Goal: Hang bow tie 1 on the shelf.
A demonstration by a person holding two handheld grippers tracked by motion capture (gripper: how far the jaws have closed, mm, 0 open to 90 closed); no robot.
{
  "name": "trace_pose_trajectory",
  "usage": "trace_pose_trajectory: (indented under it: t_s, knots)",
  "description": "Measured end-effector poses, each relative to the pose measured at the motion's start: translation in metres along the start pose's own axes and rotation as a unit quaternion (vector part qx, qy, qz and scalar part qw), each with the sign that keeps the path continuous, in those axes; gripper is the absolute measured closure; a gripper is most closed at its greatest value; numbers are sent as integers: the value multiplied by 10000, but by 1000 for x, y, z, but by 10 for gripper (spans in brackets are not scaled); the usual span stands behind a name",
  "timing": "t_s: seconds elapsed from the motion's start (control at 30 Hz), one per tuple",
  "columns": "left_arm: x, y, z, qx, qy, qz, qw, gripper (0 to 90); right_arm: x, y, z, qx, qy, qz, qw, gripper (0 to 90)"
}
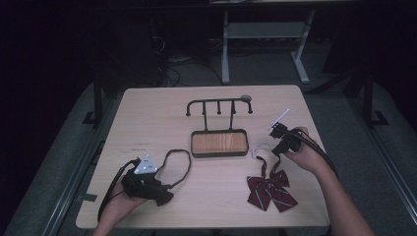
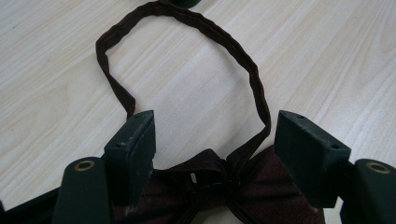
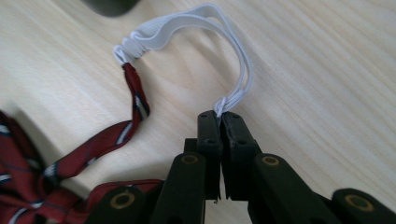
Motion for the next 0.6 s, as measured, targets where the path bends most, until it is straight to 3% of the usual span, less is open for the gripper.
trace_pose_trajectory:
  t_s: [0.23,0.6]
  knots:
    - [0,0,0,10,-20,16,10000,300,-3,-16,2,209,-32,-249,9995,867]
    - [-1,1,-1,13,-35,6,10000,299,1,-43,15,221,-331,-415,9983,867]
Point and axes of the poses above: each handheld gripper's, and its own axes: y roughly forward along the jaws, x roughly out of its top, z roughly to its left, the point moved 1 cm from there along y, roughly forward along the jaws, and after that the axes turned 11 degrees about -z, right-handed, at the moved point
